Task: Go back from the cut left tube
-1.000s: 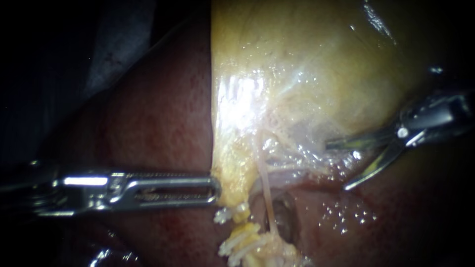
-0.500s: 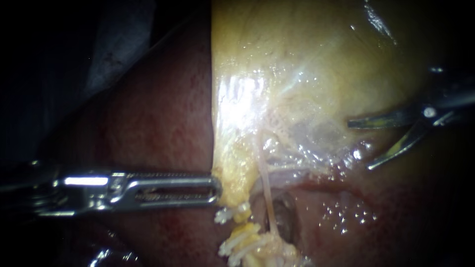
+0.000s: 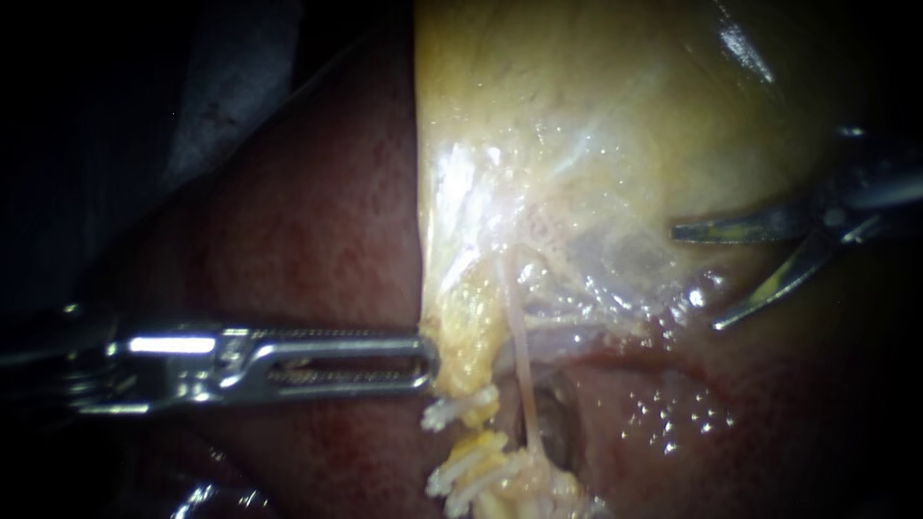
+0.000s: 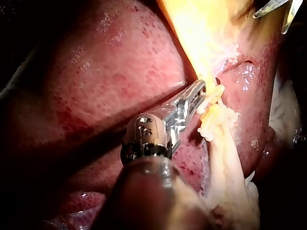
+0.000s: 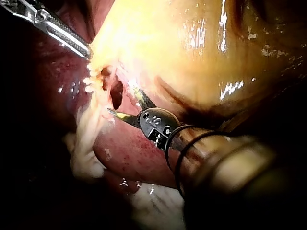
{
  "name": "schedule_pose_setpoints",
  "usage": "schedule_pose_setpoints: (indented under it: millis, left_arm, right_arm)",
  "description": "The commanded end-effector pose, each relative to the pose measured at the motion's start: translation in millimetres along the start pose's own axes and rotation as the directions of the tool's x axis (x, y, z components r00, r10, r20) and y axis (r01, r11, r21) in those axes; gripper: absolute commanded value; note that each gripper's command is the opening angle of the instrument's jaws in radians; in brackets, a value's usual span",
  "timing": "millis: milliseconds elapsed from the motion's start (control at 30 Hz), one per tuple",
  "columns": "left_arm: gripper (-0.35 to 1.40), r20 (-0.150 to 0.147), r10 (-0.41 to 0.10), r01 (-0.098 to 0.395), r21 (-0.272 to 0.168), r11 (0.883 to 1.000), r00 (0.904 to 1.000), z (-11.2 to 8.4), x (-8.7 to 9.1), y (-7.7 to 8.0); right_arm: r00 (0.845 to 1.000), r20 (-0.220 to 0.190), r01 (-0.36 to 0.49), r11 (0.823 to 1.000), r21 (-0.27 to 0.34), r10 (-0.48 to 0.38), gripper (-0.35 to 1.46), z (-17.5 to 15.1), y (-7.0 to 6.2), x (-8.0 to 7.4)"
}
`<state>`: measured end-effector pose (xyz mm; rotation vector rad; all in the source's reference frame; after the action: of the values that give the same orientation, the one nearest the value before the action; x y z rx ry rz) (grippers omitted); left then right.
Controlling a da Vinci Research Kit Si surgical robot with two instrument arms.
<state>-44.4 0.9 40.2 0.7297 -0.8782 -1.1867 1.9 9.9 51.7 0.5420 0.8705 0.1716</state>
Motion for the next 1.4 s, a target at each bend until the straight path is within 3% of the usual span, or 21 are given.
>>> schedule_pose_setpoints:
  millis: [33, 567, 900, 1400]
  left_arm:
    - [-0.35, 0.013, 0.002, -0.002, 0.006, 1.0, 0.9999, 0.1, -0.3, 0.1]
    - [-0.35, 0.082, 0.045, -0.049, 0.04, 0.998, 0.9956, 2.9, -2.7, 1.1]
    - [-0.35, 0.138, 0.065, -0.073, 0.052, 0.996, 0.9883, 2.1, -4.8, 1.2]
    - [-0.35, 0.143, 0.063, -0.071, 0.051, 0.996, 0.9877, 2.3, -4.7, 0.7]
  right_arm:
    - [1.0, 0.0, 0.001, 1.0, 0.0, -0.001, 1.11, 0.0, 0.0, 0.0]
    - [1.0, -0.02, 0.01, 1.0, -0.001, -0.01, 1.26, 0.1, 0.0, 0.0]
    - [1.0, -0.02, 0.008, 1.0, -0.002, -0.009, 1.26, 0.0, 0.0, 0.0]
    - [1.0, -0.02, 0.007, 1.0, -0.004, -0.007, 1.28, 0.0, 0.0, -0.1]
